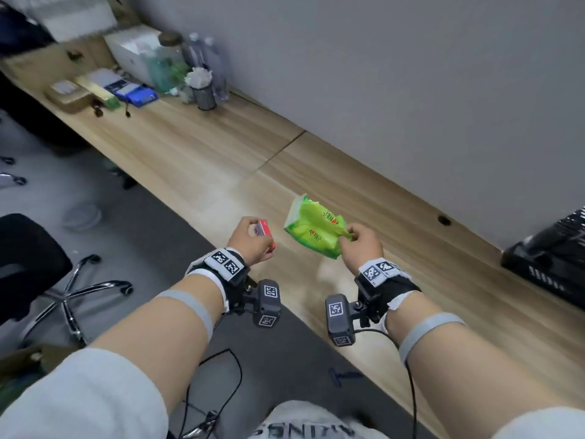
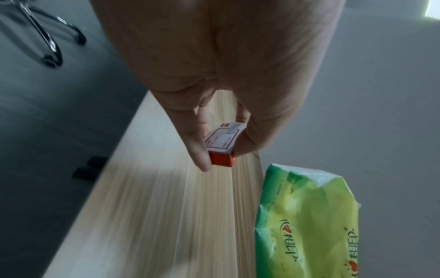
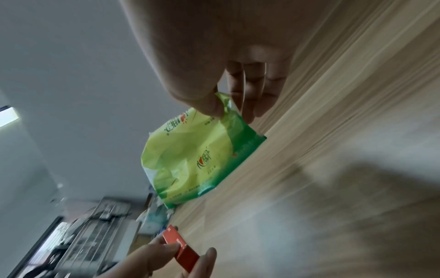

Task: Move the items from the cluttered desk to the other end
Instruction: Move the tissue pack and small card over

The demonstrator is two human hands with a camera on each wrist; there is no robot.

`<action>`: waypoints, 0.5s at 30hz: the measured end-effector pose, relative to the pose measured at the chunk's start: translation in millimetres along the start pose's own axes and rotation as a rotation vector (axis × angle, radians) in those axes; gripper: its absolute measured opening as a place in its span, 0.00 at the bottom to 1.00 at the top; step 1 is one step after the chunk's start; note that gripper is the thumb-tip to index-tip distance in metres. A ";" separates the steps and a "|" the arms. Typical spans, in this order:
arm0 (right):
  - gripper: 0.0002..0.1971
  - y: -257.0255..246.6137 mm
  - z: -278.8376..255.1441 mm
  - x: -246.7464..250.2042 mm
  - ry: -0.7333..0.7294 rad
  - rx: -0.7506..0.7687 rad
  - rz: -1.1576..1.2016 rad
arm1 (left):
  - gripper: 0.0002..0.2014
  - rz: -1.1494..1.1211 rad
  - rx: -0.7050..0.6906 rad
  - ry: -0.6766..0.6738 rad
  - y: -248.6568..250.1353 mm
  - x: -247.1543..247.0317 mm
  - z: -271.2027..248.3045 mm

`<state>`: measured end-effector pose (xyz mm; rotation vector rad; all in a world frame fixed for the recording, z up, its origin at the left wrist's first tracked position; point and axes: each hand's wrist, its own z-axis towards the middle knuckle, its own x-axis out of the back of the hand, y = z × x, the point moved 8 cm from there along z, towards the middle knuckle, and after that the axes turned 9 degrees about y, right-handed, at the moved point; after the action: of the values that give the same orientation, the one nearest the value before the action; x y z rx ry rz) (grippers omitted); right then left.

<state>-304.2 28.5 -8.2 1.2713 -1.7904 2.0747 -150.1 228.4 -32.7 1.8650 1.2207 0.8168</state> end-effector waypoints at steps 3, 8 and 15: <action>0.06 -47.8 4.9 -39.3 -0.044 0.060 0.024 | 0.21 -0.045 -0.026 0.055 20.6 48.5 22.2; 0.06 -106.1 20.9 -98.7 -0.080 0.110 0.113 | 0.21 -0.108 -0.054 0.161 50.9 113.0 52.6; 0.09 -187.1 70.4 -203.6 -0.139 0.143 0.207 | 0.23 -0.136 -0.091 0.276 111.4 190.7 129.5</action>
<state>-30.0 106.9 -1.4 1.3479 -1.9374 2.3140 72.2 345.7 15.6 1.6148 1.4369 1.0606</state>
